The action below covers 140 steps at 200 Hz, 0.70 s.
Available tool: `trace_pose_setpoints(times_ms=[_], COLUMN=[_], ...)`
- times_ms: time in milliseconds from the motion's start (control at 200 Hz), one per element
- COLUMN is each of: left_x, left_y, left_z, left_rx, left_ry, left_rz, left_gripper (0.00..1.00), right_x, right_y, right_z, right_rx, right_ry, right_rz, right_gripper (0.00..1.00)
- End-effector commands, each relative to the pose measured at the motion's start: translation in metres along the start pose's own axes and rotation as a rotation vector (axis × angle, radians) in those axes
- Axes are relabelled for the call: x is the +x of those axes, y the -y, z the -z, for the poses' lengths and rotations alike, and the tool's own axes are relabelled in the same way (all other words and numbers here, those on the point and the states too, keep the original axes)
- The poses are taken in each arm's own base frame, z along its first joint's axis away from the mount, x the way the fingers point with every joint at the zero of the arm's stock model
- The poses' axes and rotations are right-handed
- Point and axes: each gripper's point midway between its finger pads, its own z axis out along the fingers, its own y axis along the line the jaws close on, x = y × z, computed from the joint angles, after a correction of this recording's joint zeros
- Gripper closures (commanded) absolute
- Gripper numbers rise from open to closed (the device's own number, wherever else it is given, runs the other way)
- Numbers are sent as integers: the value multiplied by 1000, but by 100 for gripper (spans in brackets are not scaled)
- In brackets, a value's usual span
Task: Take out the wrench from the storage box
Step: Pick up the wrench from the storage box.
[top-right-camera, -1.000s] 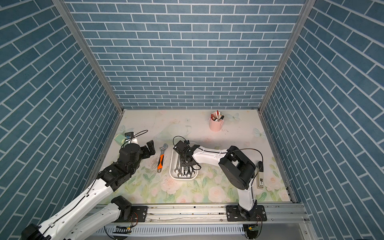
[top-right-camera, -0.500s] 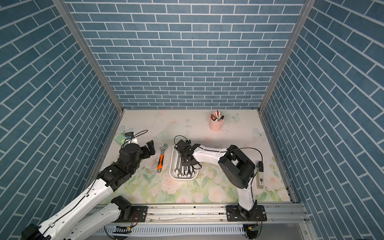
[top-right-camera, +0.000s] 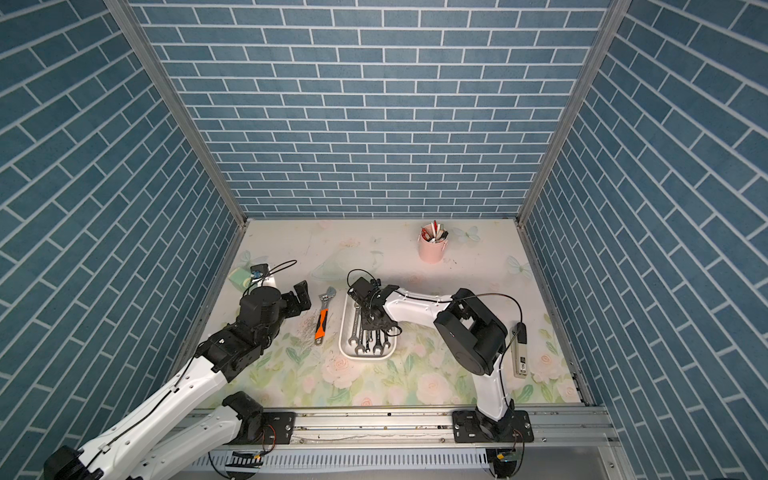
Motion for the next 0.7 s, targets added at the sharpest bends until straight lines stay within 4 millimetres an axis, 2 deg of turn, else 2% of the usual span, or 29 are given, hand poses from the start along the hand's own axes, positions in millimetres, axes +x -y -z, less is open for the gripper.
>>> trace_pose_setpoints(times_ms=[0, 125, 245, 545, 695], left_x=[6, 5, 4, 3, 3], left_y=[-6, -6, -6, -6, -6], left_z=[-2, -1, -1, 0, 0], left_rx=[-21, -21, -21, -22, -22], left_ry=[-8, -3, -3, -2, -4], left_rz=[-1, -2, -1, -2, -2], left_gripper=[0, 0, 0, 0, 0], right_x=[23, 26, 21, -6, -14], right_y=[16, 19, 19, 8, 8], right_z=[-16, -20, -16, 13, 27], right_rx=[74, 97, 97, 52, 44], right_ry=[-93, -99, -76, 33, 68], right_rz=[1, 5, 4, 30, 30], right_gripper=[72, 76, 79, 83, 84])
